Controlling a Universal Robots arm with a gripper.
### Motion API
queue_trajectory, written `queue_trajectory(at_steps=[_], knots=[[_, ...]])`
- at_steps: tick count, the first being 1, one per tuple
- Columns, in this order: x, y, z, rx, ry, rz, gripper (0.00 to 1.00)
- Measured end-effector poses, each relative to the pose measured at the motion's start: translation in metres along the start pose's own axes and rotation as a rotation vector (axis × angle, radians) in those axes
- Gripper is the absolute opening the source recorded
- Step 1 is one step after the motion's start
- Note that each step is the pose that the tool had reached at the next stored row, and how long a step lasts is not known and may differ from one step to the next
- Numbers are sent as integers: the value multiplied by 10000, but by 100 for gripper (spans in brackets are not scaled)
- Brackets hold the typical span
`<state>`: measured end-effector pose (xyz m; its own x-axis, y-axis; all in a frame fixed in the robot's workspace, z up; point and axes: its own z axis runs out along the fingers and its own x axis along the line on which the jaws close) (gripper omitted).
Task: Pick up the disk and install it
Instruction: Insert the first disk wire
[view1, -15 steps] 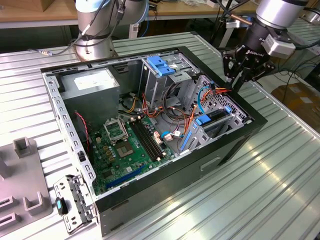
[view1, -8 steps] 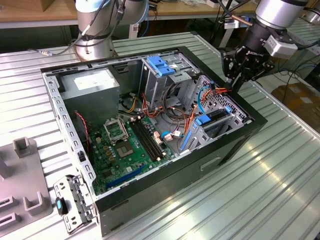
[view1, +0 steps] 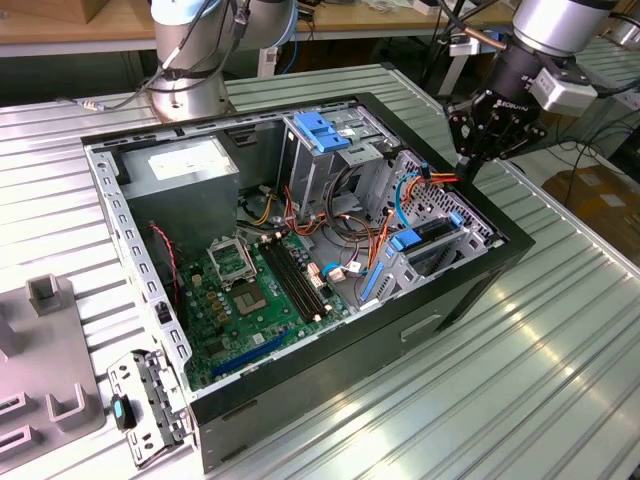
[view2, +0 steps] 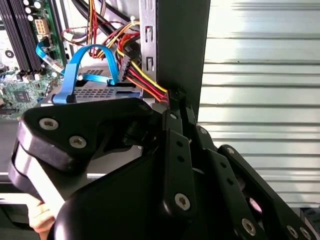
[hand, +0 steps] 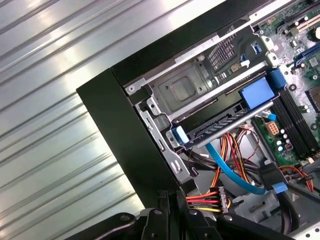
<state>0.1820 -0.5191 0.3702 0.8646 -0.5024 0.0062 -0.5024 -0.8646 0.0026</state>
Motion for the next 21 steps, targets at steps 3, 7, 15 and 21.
queue_trajectory(at_steps=[3,7,15,21], knots=[[0,0,-18,1,-4,4,17],[-4,3,-19,-3,-2,131,17],[-97,68,-18,-4,-2,275,17],[-98,68,-17,-10,-5,1160,17]])
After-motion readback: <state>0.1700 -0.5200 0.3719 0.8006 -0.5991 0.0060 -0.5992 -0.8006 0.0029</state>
